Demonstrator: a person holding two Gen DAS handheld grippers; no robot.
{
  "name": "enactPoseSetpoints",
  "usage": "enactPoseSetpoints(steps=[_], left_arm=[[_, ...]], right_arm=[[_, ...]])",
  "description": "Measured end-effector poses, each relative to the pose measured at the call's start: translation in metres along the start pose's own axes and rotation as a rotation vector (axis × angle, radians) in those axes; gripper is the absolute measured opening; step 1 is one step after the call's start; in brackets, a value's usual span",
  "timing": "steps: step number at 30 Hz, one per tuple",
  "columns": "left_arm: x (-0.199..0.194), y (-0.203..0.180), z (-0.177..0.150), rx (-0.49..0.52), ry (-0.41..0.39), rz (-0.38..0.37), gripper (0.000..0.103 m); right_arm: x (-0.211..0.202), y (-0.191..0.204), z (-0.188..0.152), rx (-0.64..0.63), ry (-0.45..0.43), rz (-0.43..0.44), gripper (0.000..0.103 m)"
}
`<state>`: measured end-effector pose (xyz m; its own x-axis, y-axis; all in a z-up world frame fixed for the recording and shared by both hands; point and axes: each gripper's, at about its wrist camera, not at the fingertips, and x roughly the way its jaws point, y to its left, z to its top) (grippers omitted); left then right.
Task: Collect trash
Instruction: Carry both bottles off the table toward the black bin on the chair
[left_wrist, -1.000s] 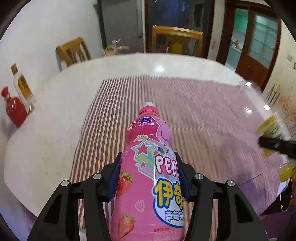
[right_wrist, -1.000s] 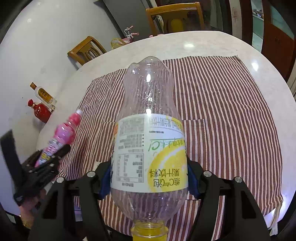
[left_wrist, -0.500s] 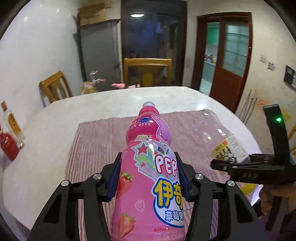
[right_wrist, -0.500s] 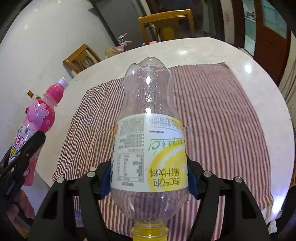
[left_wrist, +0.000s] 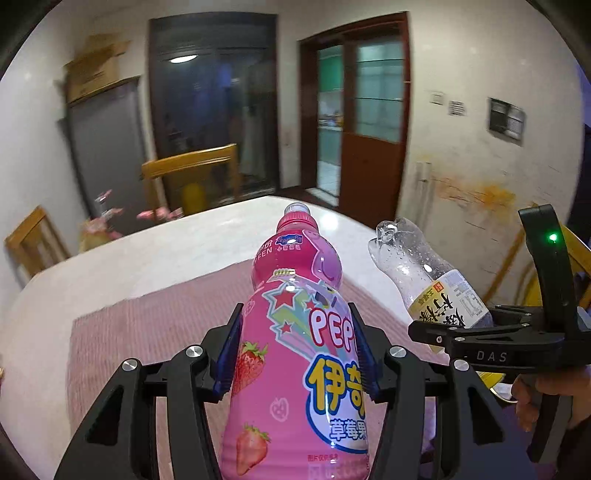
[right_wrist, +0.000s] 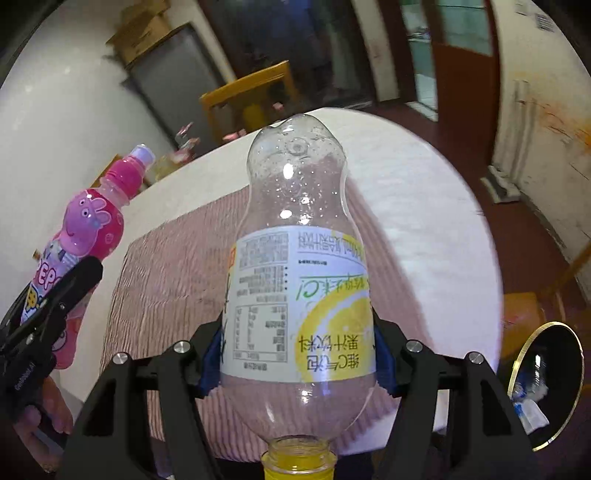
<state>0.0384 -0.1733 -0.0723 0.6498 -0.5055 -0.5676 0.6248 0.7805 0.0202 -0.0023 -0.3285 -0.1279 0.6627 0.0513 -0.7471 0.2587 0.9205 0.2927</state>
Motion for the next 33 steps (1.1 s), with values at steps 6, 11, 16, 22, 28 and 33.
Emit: enactPoseSetpoints(steps=[6,11,16,22,28,33], left_arm=[[0.011,-0.067,0.017,0.103,-0.02,-0.134,0.052],[0.02,-0.119,0.024,0.17,-0.032,-0.243,0.052],[0.031,-0.168,0.03,0.231,-0.048,-0.364,0.052],[0.038,-0.223,0.033,0.274,-0.057,-0.479,0.052],[0.044,-0.255,0.022,0.281,-0.022,-0.55,0.052],[0.046,-0.271,0.015,0.31,-0.011,-0.566,0.052]], right_arm=[[-0.043,-0.059,-0.011,0.115,-0.079,-0.091,0.064],[-0.075,-0.104,-0.03,0.217,-0.125,-0.176,0.064],[-0.103,-0.146,-0.051,0.316,-0.16,-0.276,0.064],[-0.137,-0.197,-0.082,0.435,-0.184,-0.414,0.064],[-0.153,-0.235,-0.113,0.524,-0.18,-0.498,0.064],[-0.129,-0.264,-0.132,0.58,-0.114,-0.527,0.064]])
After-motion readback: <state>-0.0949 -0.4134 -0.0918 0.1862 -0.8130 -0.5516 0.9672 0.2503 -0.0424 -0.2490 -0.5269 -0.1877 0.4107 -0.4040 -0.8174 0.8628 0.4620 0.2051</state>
